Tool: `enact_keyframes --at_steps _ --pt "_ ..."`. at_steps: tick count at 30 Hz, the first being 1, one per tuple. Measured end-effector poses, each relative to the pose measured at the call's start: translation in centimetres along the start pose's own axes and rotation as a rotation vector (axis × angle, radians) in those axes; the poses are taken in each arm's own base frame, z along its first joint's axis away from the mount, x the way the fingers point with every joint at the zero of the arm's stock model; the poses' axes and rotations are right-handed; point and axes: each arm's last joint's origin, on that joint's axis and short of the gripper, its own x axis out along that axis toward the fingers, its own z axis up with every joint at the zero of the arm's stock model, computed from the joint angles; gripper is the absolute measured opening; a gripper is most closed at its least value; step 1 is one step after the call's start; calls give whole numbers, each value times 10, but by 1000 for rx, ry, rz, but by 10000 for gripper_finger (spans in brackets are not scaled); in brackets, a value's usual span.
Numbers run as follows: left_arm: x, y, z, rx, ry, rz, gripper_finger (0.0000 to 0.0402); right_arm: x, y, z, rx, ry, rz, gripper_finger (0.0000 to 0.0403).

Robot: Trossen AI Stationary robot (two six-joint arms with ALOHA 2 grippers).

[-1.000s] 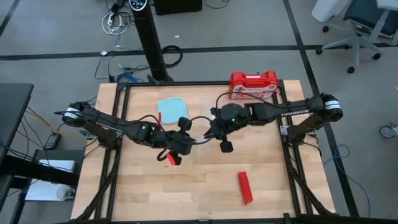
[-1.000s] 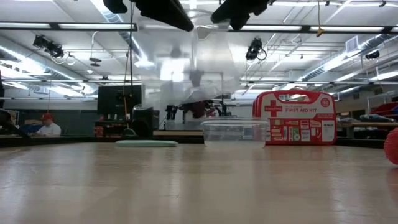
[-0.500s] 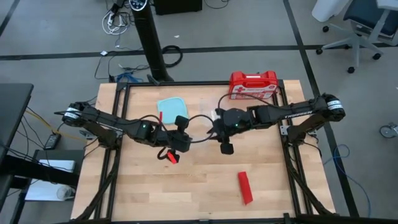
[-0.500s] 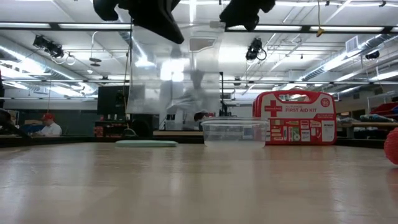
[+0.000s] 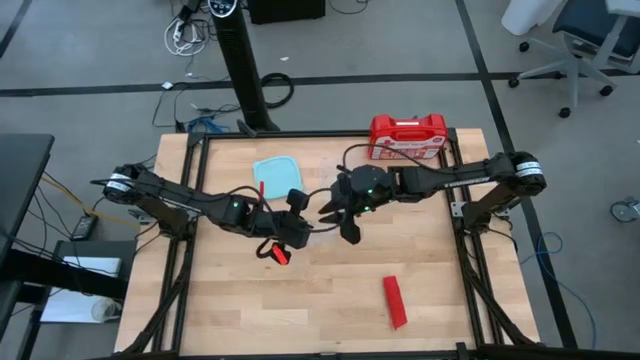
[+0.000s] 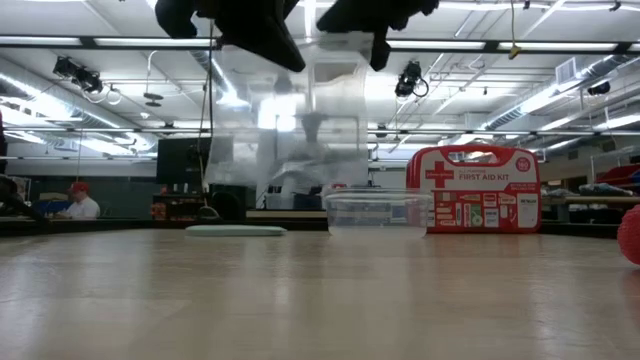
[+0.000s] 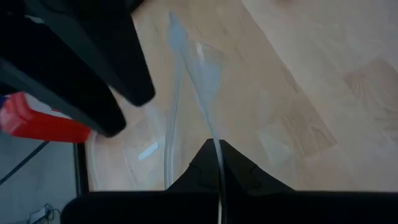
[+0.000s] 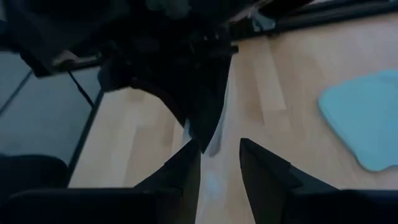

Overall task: Roll bandage
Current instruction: Open the transparent zip bag

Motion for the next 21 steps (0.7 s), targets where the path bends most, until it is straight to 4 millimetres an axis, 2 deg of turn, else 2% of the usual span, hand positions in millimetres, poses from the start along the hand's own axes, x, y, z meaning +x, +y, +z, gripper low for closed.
enact_keyframes --at_steps 11,21 --pt "25 -7 3 44 24 35 0 14 -8 -10 27 77 -17 109" --pt "25 -5 5 35 27 88 0 19 -10 -17 24 132 -28 93"
